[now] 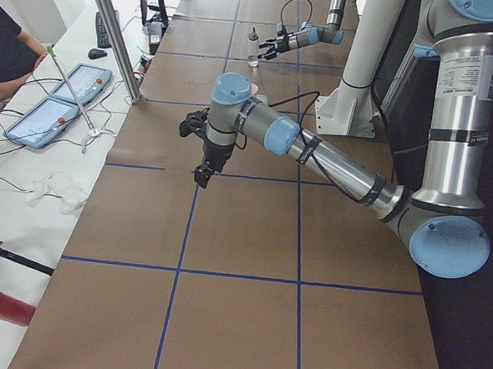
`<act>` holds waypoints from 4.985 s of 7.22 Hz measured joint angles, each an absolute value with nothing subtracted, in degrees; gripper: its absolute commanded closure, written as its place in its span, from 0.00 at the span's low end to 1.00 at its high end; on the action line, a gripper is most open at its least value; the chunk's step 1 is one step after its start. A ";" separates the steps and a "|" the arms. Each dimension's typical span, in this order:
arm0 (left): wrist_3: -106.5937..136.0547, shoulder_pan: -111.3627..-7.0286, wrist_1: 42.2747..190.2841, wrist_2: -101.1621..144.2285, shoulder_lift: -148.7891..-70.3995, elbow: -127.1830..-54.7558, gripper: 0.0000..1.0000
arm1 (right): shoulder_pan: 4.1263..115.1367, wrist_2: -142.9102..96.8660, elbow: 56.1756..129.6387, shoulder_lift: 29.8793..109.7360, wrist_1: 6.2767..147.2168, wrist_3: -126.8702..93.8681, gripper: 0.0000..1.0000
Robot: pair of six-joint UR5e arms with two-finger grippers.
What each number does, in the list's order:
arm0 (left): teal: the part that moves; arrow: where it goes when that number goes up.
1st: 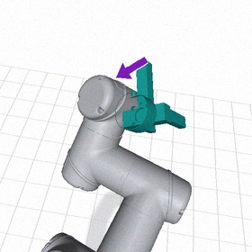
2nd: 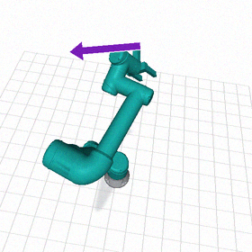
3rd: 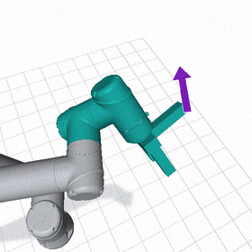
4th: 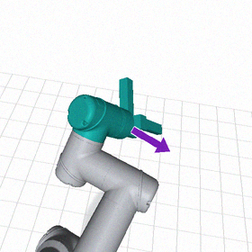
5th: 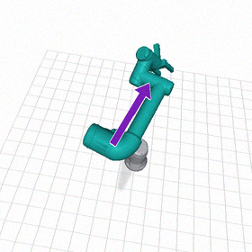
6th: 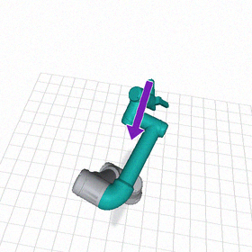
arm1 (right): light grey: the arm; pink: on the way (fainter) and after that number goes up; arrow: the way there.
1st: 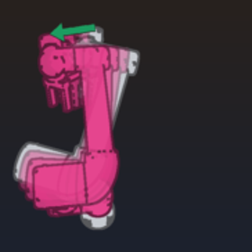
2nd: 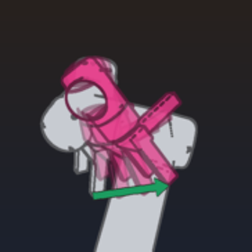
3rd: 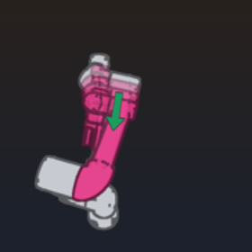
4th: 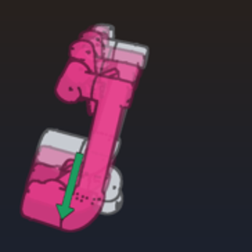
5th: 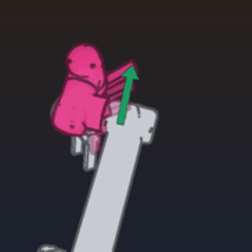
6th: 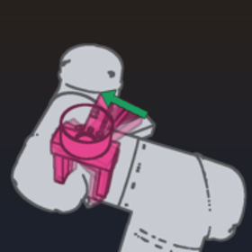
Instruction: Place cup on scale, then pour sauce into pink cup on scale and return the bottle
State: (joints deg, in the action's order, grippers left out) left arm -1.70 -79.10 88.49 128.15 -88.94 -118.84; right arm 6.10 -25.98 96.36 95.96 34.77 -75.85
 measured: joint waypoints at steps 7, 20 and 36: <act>-1.76 -79.05 88.26 128.12 -88.85 -118.60 0.21 | -1.70 -22.79 94.97 111.58 13.54 -77.74 0.00; -2.64 -78.84 89.26 128.34 -89.29 -111.31 0.21 | 75.27 -118.91 86.80 89.72 35.19 -30.50 0.00; -12.40 -93.35 96.08 135.17 -83.67 -94.20 0.00 | 93.41 -133.45 98.93 91.34 107.48 26.45 0.00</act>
State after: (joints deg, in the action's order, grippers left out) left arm -12.40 -93.35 96.08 135.17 -83.67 -94.20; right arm 93.41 -133.45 98.93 91.34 107.48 26.45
